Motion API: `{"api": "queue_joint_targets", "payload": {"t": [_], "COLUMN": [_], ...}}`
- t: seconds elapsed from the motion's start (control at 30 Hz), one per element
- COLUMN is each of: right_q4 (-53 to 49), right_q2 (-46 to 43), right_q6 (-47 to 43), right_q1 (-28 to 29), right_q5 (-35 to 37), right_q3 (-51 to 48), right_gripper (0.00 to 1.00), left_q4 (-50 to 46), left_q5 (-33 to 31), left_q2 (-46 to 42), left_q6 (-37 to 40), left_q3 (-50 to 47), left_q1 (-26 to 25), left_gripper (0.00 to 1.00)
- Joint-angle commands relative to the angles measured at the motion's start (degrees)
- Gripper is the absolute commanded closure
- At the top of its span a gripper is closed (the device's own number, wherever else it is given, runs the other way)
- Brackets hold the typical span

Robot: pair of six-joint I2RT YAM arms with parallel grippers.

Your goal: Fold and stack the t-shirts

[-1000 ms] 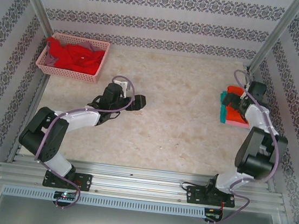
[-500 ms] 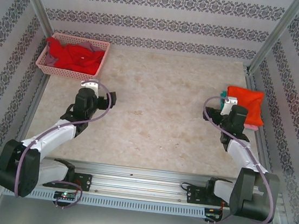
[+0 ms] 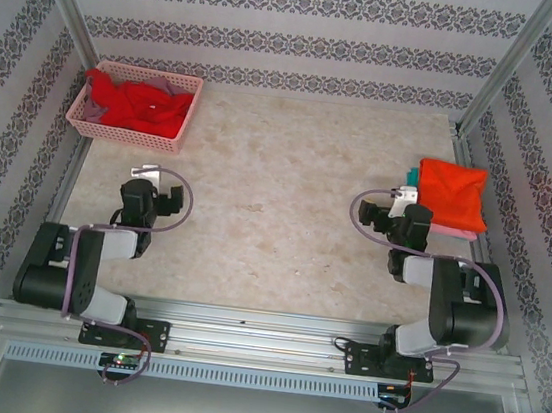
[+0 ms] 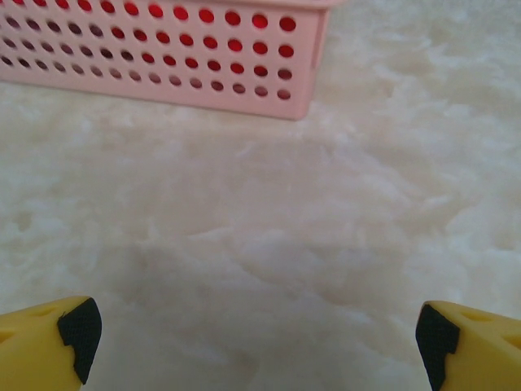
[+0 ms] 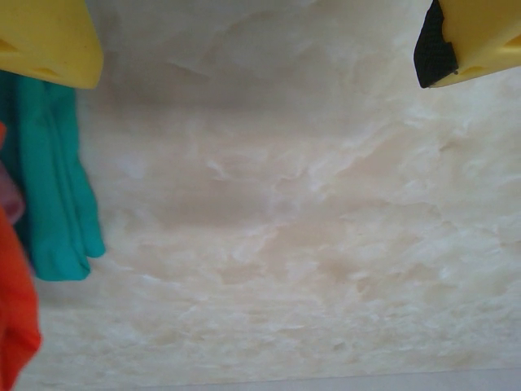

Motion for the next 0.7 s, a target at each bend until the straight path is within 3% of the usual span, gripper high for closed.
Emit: {"api": "queue_joint_targets", "payload": {"t": [0.0,0.13,0.47,0.67], "right_q4": [4.6,4.6,5.0,5.0], "right_q2": [-0.3,0.0,0.1,0.1], "right_q6": [-1.4,-1.2,-1.0,-1.1], "right_q1": [0.8,0.7,0.7,0.7], "right_q5": [2.9,2.9,3.4,3.4], "right_q3": [0.4,0.6,0.6,0.6], "right_gripper": [0.02,0.02,0.02,0.02], "left_q4": [12.6,16.2,14.5,12.4], "left_q5": [8.1,9.3,8.1,12.1], "left_q2": [3.6,7.4,7.1,7.2], "left_q6": [0.5,1.2,1.7,3.4], "left_q3": [0.8,0.8,1.5,2.5], "left_q1": [2.2,2.1,1.5,1.4], "left_gripper": [0.0,0.0,0.0,0.0]}}
